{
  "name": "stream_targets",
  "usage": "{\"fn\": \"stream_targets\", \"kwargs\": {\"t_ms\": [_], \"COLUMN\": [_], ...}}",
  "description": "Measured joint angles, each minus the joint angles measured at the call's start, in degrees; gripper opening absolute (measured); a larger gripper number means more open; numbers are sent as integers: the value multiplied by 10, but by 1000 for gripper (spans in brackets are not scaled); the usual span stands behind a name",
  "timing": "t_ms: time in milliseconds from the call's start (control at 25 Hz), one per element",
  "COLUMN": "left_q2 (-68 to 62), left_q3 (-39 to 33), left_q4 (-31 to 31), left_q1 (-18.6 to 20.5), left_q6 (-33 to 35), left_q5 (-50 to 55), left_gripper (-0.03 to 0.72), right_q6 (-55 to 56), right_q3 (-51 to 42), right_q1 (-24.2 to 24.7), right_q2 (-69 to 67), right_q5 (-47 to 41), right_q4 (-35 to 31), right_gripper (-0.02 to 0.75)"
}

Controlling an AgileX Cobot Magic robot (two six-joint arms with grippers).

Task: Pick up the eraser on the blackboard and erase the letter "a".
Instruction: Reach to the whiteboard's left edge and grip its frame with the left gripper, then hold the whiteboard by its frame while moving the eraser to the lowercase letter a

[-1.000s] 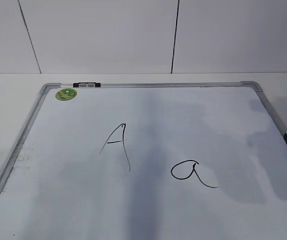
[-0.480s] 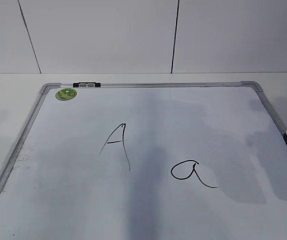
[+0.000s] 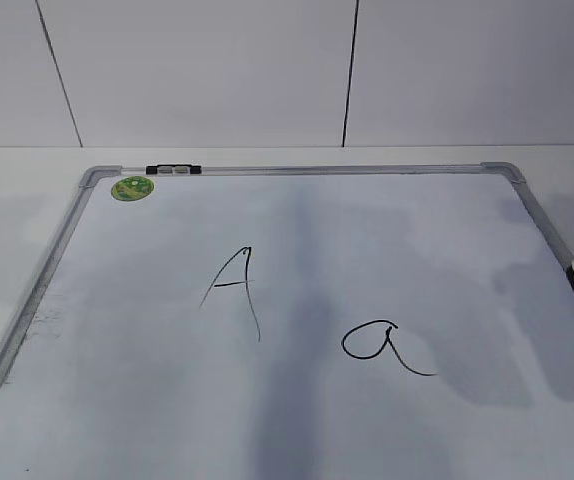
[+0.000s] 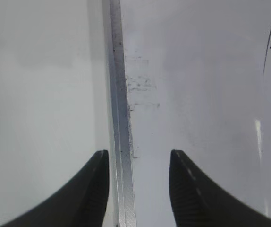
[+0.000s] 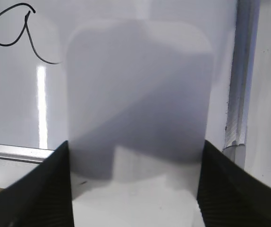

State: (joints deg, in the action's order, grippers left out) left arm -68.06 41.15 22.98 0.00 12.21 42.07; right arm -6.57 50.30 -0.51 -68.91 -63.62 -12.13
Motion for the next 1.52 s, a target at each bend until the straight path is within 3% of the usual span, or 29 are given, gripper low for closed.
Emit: {"fn": "stream_targets", "kwargs": {"t_ms": [480, 720, 1000, 1520], "left_q2": [-147, -231, -294, -355], "left_q3": [79, 136, 194, 204], "left_q4": [4, 4, -6, -11], "left_q1": [0, 0, 0, 0], "left_q6": [28, 34, 38, 39], "left_q5": [35, 85, 110, 117], "left_gripper": [431, 417, 337, 296], "right_q6": [0, 0, 0, -1], "right_q3": [0, 0, 0, 0], "right_q1": [0, 0, 0, 0], "right_q2": [0, 0, 0, 0], "right_q5": [0, 0, 0, 1], "right_q4": [0, 0, 0, 0], "right_gripper": [555, 555, 555, 555]}}
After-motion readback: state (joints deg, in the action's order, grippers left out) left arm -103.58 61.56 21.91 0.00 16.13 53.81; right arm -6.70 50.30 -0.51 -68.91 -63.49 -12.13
